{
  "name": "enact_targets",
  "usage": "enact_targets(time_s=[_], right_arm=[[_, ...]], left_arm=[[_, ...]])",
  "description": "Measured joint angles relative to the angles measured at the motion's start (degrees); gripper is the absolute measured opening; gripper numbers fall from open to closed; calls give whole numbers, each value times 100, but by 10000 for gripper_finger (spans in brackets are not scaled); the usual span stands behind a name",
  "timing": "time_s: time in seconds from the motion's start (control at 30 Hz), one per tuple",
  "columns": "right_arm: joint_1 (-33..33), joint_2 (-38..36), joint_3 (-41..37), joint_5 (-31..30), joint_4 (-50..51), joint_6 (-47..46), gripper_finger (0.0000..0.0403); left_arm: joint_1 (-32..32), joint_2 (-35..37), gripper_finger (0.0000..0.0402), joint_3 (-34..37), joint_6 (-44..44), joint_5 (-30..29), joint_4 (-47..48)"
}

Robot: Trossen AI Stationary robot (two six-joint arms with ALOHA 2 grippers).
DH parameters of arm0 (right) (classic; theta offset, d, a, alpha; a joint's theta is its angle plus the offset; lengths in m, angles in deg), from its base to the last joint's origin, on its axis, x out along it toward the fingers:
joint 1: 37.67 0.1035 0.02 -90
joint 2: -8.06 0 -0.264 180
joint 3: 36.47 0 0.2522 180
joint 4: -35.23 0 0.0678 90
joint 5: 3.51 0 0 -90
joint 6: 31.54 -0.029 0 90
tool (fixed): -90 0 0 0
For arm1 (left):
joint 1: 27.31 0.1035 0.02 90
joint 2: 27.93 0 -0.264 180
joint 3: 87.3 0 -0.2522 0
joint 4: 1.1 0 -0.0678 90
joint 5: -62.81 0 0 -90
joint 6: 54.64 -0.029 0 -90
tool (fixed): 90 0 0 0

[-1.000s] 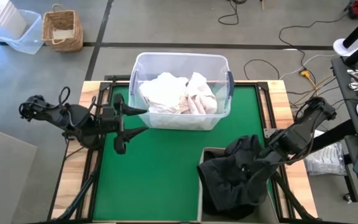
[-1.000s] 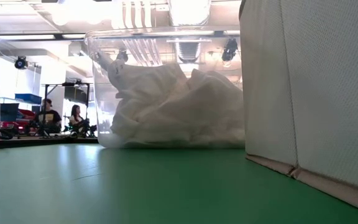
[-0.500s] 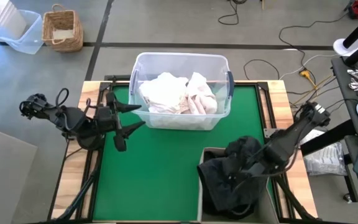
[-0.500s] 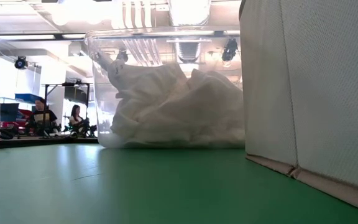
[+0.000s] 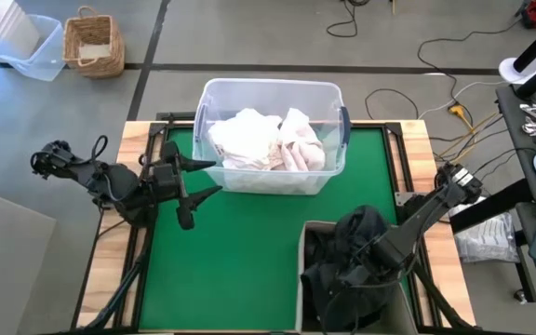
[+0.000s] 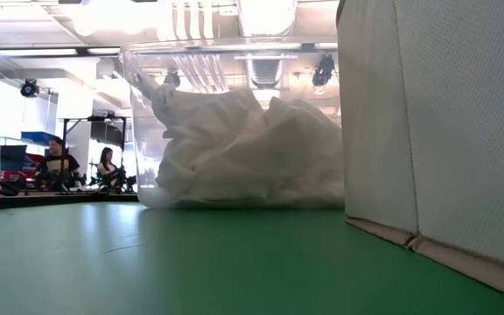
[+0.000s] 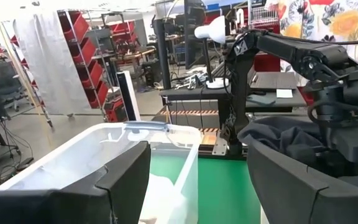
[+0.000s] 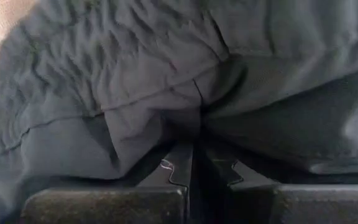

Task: Sort clothes
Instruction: Put the dark gray pants into the brown laundry bin

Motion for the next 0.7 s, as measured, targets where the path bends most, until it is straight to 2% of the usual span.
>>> enact_targets(time_s=[0.2,0.37,0.57,0.7], right_arm=[[29,235,0,564,218,-428,12],[134,88,0,600,433,-742,12],[260,-390,-2,-81,422,-928,12],[273,-771,-2,-316,535,-1201,12]], left_arm=[[0,-24,245,-1,48,4,177],[0,-43,245,0,74,5,237],[0,-42,245,0,72,5,256],[0,-50,245,0,72,3,260]])
